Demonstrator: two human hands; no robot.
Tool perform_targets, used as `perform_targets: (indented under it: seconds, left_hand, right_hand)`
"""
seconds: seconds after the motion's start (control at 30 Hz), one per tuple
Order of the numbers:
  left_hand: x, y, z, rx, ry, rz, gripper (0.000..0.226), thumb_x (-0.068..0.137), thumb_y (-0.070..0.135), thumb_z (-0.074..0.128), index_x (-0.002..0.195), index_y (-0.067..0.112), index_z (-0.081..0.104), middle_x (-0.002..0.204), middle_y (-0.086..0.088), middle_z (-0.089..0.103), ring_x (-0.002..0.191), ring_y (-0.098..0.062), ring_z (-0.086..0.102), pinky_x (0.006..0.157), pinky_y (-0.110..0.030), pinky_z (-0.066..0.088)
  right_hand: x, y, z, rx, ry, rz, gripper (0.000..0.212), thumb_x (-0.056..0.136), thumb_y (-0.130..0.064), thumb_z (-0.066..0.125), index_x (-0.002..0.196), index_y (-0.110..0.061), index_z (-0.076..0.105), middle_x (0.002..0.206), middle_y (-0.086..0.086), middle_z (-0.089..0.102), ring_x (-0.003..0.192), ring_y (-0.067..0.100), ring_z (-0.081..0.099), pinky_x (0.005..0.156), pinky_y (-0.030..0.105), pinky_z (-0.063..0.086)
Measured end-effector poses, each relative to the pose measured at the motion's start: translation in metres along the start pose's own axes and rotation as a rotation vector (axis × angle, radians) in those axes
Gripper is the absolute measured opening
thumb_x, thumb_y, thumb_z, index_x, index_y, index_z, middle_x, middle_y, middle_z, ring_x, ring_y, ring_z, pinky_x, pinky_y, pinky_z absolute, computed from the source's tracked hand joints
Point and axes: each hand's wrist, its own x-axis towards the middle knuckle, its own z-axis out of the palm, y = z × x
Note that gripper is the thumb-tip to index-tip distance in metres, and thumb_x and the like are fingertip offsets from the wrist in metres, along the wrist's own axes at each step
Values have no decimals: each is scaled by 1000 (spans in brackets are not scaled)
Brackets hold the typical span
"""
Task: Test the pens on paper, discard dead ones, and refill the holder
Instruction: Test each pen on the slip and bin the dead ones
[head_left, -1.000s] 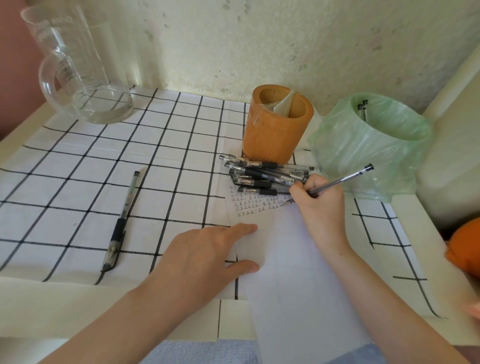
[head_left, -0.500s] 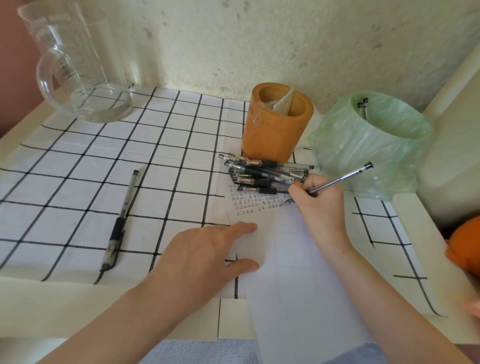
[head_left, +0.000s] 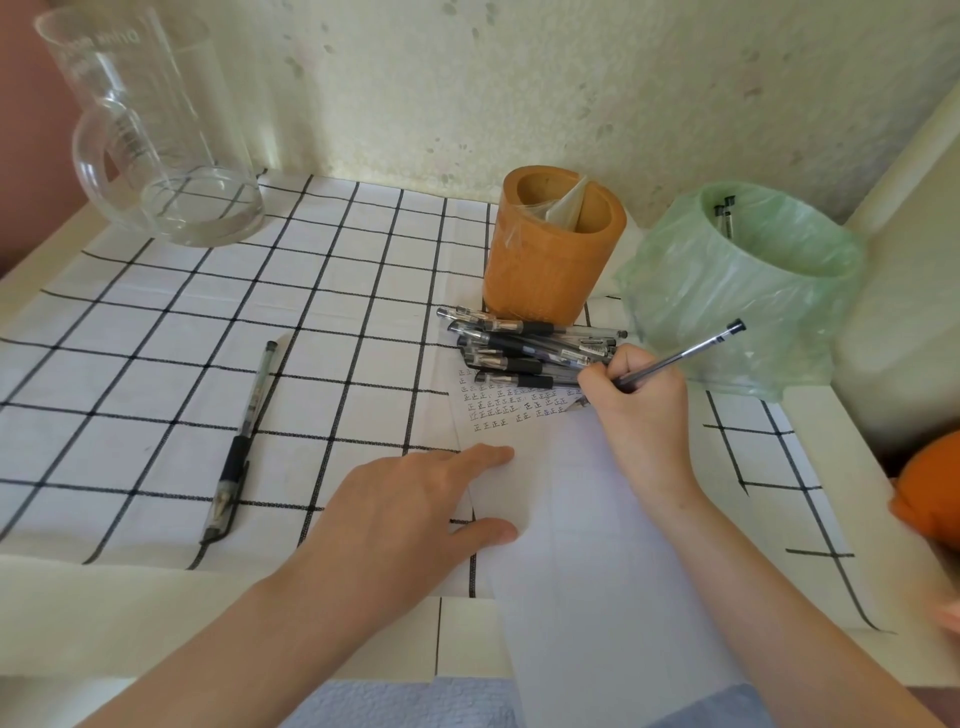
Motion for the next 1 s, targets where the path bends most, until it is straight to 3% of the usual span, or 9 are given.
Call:
perform_targets:
  seconds: [0.2, 0.63, 0.73, 0.83, 0.9, 1.0]
  left_hand:
    - [0, 0, -1, -1, -8, 3, 56, 84, 63, 43, 135, 52, 24, 67, 19, 33, 63, -3, 39, 53, -10, 29]
    - [-1, 2, -2, 25, -12, -10, 57, 84, 63, 42, 136, 51, 24, 67, 18, 33, 70, -5, 40, 61, -17, 30]
    - [0, 2, -3, 29, -24, -11, 57, 84, 63, 42, 136, 51, 24, 67, 18, 33, 69, -5, 40, 59, -16, 29]
    - [-1, 2, -3, 39, -35, -9, 56, 84, 63, 42, 136, 51, 24, 67, 19, 33, 67, -5, 39, 55, -14, 29]
    - [-2, 2, -4, 34, -44, -10, 57, 84, 63, 42, 136, 51, 24, 67, 18, 33, 66, -5, 40, 54, -13, 29]
    - [-2, 3, -5, -69, 10, -7, 53, 86, 59, 40, 136, 47, 26, 65, 14, 37, 58, -2, 40, 53, -14, 33]
  right_hand:
    - [0, 2, -1, 34, 6, 29, 32, 81, -2, 58, 61, 6, 35, 55, 16, 34, 54, 19, 29, 51, 27, 23]
    - [1, 3, 1, 12, -3, 22, 35, 82, -3, 60, 57, 0, 35, 52, 8, 30, 52, 14, 27, 48, 23, 23]
    - [1, 3, 1, 12, 2, 17, 37, 82, -2, 60, 56, -10, 35, 50, 0, 27, 50, 10, 24, 47, 20, 22]
    - [1, 3, 0, 21, -7, 30, 36, 82, -1, 59, 56, -9, 35, 51, 3, 28, 51, 12, 25, 47, 22, 22]
    - [1, 1, -1, 65, 2, 68, 35, 82, -1, 59, 55, -6, 37, 50, 7, 31, 51, 15, 28, 49, 24, 23]
    - [2, -10, -6, 299, 55, 174, 42, 86, -3, 60, 51, -14, 40, 41, -4, 34, 41, 12, 29, 44, 22, 26]
